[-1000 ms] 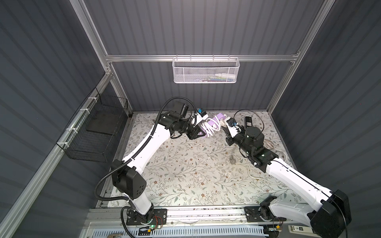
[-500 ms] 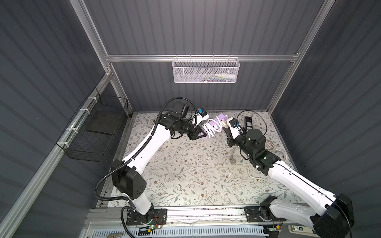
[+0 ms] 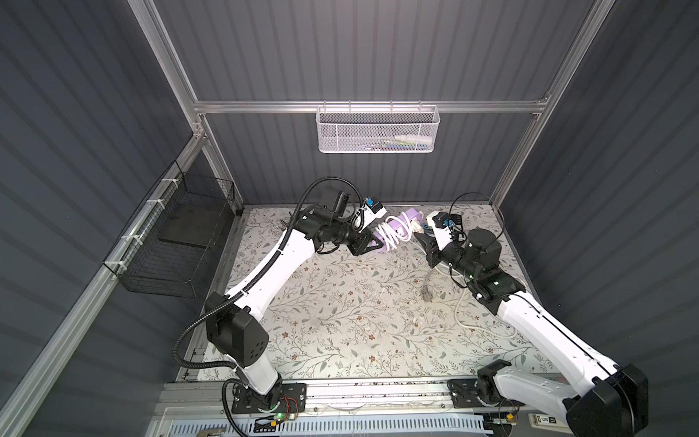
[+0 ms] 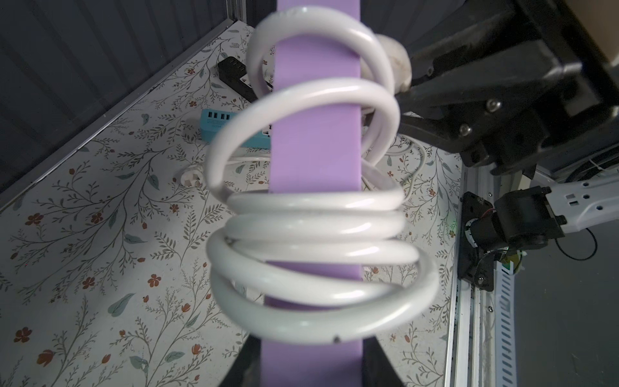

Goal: Unwrap the cord wrapped around the power strip
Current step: Remove the plug from the socket.

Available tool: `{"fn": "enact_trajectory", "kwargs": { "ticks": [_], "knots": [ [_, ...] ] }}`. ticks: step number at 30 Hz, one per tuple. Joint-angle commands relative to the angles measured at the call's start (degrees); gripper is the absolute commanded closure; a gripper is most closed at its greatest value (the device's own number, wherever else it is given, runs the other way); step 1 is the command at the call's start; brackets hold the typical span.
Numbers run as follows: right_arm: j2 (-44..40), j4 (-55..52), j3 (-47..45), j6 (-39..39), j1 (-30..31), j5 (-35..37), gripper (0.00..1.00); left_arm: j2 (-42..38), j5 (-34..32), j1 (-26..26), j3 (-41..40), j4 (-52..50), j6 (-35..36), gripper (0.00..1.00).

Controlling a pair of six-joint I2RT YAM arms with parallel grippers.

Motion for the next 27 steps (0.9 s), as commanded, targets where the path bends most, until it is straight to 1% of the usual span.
{"fn": "enact_trajectory", "kwargs": {
  "ticks": [1,4,7,10,13,16,20,22,25,27],
  "knots": [
    [-1.49,0.62,1.92,2.22,-1.77,0.62,1.0,-2.66,-2.35,1.33,0.13,1.76,-0.75,1.0],
    [-1.5,1.15,1.45,3.45,-0.92,-0.31,1.0,-2.95,-2.83,1.4,-0.15,3.11,-1.74,1.0],
    [-1.33,1.61,0.67,2.32,3.06,2.65,1.0,-2.8,-3.88,1.31,-0.15,4.9,-3.43,1.0],
    [-0.48,1.89,0.44,0.6,8.51,7.13,1.0,-2.95,-4.46,1.31,-0.81,8.08,-6.35,1.0],
    [0.67,2.68,0.44,1.42,11.68,7.73,1.0,-3.6,-4.4,1.37,-2.07,11.68,-9.57,1.0],
    [0.76,3.76,0.18,2.23,13.32,8.13,1.0,-4.0,-4.73,1.31,-3.23,13.8,-11.28,1.0],
    [0.78,3.83,0.01,1.88,13.19,8.96,1.0,-4.14,-5.67,1.36,-3.38,13.27,-10.8,1.0],
    [0.28,2.79,0.35,1.89,11.86,8.32,1.0,-4.23,-5.73,1.32,-3.49,12.93,-10.37,1.0],
    [-1.24,2.43,0.29,4.08,6.94,3.84,1.0,-4.27,-5.73,1.32,-3.4,12.33,-9.68,1.0],
    [-2.42,3.03,-0.14,6.79,2.0,-0.92,1.0,-4.18,-5.73,1.39,-3.23,11.8,-9.38,1.0]
  ]
}}
